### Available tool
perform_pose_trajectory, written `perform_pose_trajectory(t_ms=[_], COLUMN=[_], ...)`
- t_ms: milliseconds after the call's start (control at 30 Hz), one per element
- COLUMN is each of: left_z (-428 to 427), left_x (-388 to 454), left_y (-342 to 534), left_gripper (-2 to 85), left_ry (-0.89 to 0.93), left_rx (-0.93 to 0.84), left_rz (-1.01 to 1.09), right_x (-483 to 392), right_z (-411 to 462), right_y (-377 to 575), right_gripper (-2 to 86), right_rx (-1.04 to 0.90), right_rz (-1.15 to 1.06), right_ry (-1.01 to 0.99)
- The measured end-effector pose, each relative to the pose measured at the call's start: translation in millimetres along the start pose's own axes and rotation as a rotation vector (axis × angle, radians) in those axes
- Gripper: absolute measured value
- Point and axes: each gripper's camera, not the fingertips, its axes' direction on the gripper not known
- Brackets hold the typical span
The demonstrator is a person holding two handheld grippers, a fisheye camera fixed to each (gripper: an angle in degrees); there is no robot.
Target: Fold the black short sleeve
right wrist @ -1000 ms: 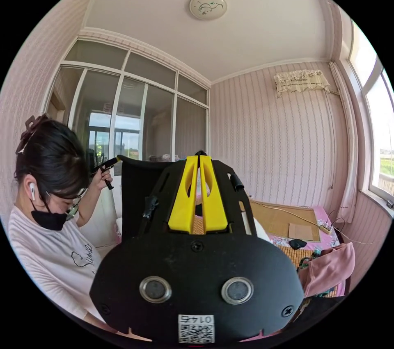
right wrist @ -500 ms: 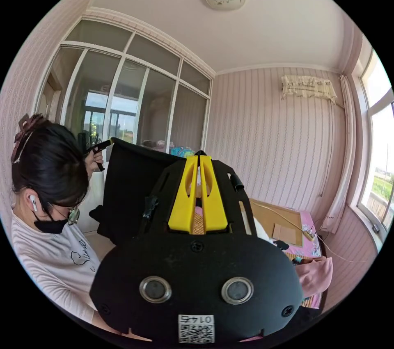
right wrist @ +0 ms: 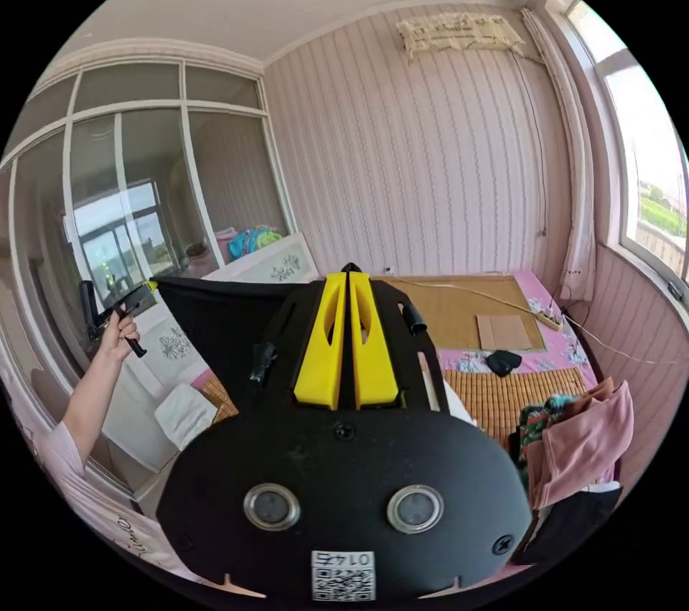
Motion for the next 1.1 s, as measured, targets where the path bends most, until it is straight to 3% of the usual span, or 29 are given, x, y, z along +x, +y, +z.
perform_pose_trajectory(t_ms=[100, 300, 467, 667, 833, 1100], left_z=[3, 63, 127, 174, 185, 191], left_x=[-4, -36, -59, -58, -61, -31], left_y=[9, 129, 291, 439, 486, 502], left_gripper=[-1.0, -1.0, -1.0, -1.0, -1.0, -1.0], left_ry=[0.017, 0.012, -0.002, -0.017, 0.054, 0.063], left_rx=[0.009, -0.302, -0.640, -0.904, -1.005, -1.100], left_rz=[0.013, 0.027, -0.044, -0.067, -0.180, -0.039], right_x=[0, 43, 110, 151, 164, 162], right_z=[2, 64, 126, 168, 176, 165], right_y=[4, 121, 273, 399, 434, 442], right_gripper=[0.2, 0.2, 0.3, 0.3, 0.2, 0.3], right_rx=[0.031, -0.267, -0.508, -0.759, -0.915, -0.994], right_rz=[-0.075, -0.097, 0.195, 0.451, 0.466, 0.451], right_ry=[-0.046, -0.121, -0.160, -0.054, -0.032, -0.111])
